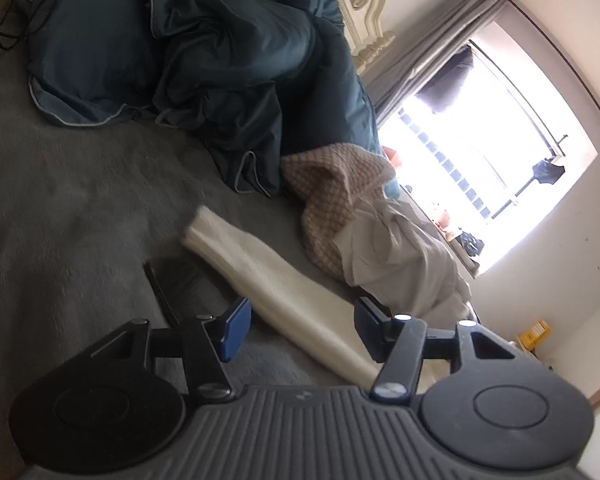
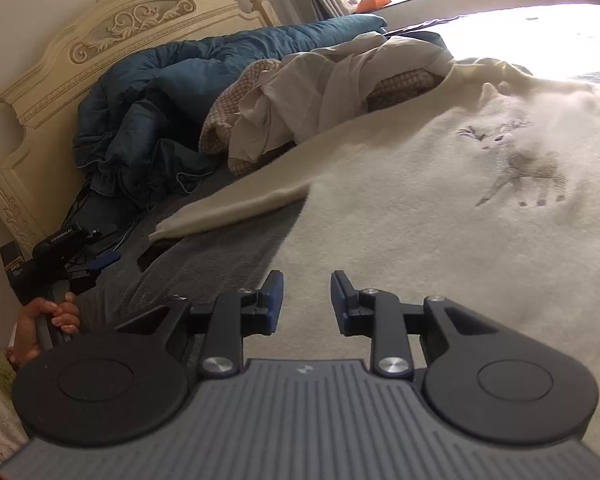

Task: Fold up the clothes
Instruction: 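Grasp the other sweater sleeve cuff with the left gripper and lift it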

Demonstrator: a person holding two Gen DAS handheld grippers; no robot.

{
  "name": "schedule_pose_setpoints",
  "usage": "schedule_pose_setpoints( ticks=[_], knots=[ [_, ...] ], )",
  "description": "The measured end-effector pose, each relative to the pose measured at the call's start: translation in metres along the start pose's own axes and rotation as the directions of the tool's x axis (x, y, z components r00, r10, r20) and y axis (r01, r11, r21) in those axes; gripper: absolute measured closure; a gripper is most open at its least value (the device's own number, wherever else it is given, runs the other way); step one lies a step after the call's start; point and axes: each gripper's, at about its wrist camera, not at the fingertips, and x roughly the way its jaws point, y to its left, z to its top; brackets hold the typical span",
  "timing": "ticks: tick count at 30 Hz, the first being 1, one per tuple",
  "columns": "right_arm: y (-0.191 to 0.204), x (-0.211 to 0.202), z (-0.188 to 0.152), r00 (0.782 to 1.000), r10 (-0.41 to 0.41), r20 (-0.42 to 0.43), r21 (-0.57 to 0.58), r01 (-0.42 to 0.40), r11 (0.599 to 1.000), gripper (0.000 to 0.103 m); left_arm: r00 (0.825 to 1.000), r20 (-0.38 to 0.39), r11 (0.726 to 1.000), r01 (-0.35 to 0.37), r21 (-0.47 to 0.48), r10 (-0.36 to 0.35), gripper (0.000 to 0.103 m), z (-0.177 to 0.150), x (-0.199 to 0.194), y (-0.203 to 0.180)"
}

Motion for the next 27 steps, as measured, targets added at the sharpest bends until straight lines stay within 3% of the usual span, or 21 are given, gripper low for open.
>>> schedule_pose_setpoints(
  ticks=[5, 7, 12, 16, 17, 19, 21, 24, 27],
  knots=[
    [0.045, 0.078, 0.026, 0.995, 0.088, -0.041, -0.032, -0.089, 0.996, 0.075, 0.991, 0.046, 0.991, -0.120, -0.052, 0.122, 0.042, 0.070, 0.034, 0.029],
    [0.059, 0.107, 0.032, 0.992, 0.111, -0.066, -0.031, -0.114, 0.993, 0.074, 0.987, 0.029, 0.985, -0.158, -0.072, 0.160, 0.042, 0.086, 0.054, 0.040],
    [0.090, 0.161, 0.027, 0.975, 0.166, -0.146, -0.049, -0.174, 0.983, 0.074, 0.986, -0.032, 0.981, -0.166, -0.099, 0.164, 0.045, 0.106, 0.089, 0.061],
    [0.096, 0.179, 0.019, 0.970, 0.157, -0.186, -0.060, -0.171, 0.983, 0.073, 0.988, -0.058, 0.988, -0.147, -0.050, 0.144, 0.047, 0.111, 0.103, 0.060],
    [0.095, 0.182, 0.018, 0.970, 0.152, -0.190, -0.055, -0.165, 0.985, 0.073, 0.988, -0.062, 0.989, -0.142, -0.032, 0.140, 0.050, 0.111, 0.105, 0.058],
    [0.089, 0.178, 0.018, 0.974, 0.141, -0.178, -0.039, -0.150, 0.988, 0.073, 0.988, -0.077, 0.991, -0.135, 0.004, 0.134, 0.066, 0.112, 0.110, 0.055],
    [0.082, 0.168, 0.019, 0.979, 0.130, -0.156, -0.019, -0.134, 0.991, 0.073, 0.988, -0.075, 0.990, -0.132, 0.041, 0.134, 0.089, 0.107, 0.115, 0.052],
    [0.071, 0.154, 0.021, 0.986, 0.111, -0.122, 0.011, -0.111, 0.994, 0.073, 0.993, -0.040, 0.991, -0.111, 0.081, 0.115, 0.095, 0.104, 0.111, 0.044],
    [0.060, 0.141, 0.022, 0.992, 0.092, -0.088, 0.041, -0.089, 0.995, 0.073, 0.999, 0.031, 0.989, -0.023, 0.149, 0.019, 0.096, 0.101, 0.083, 0.010]
  ],
)
